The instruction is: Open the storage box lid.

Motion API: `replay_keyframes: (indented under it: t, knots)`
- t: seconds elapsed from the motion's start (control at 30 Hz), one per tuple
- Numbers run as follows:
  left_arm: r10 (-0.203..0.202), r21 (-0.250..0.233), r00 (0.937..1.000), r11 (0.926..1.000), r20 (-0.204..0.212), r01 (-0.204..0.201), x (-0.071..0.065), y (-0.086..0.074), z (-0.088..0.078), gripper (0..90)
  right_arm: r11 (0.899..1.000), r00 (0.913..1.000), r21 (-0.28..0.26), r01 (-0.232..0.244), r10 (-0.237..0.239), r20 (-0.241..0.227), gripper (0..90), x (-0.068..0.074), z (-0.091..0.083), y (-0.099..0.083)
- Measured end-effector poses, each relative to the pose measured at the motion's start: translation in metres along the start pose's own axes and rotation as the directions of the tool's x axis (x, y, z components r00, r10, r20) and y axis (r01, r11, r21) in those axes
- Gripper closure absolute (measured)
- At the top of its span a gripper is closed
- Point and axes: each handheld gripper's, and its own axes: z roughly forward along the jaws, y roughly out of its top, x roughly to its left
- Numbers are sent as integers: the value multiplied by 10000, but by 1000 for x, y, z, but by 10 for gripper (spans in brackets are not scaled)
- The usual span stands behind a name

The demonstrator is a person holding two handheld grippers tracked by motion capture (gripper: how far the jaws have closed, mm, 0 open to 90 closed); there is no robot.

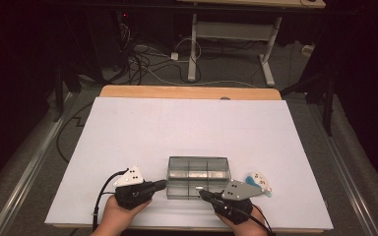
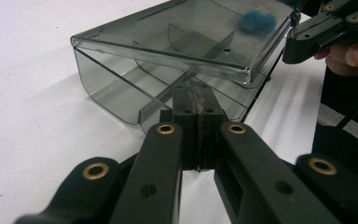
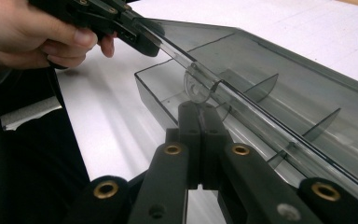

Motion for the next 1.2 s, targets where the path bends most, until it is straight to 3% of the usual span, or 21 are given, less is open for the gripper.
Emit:
replay_keyframes:
  t: [0.53, 1.0, 1.2]
  knots:
    - [116, -119, 9999, 9999, 68, -115, -2, 3, 3, 876, 10000, 9997, 58, 38, -39, 238, 900, -2, -3, -2]
    - [178, -200, 9997, 9996, 193, -174, 4, 10, 10, 876, 9995, 9936, 46, -324, 317, 1083, 900, -13, -26, -15]
    - [177, -218, 9997, 9996, 190, -173, 5, 11, 11, 876, 9983, 9844, -17, -584, 579, 1660, 900, -23, -39, -22]
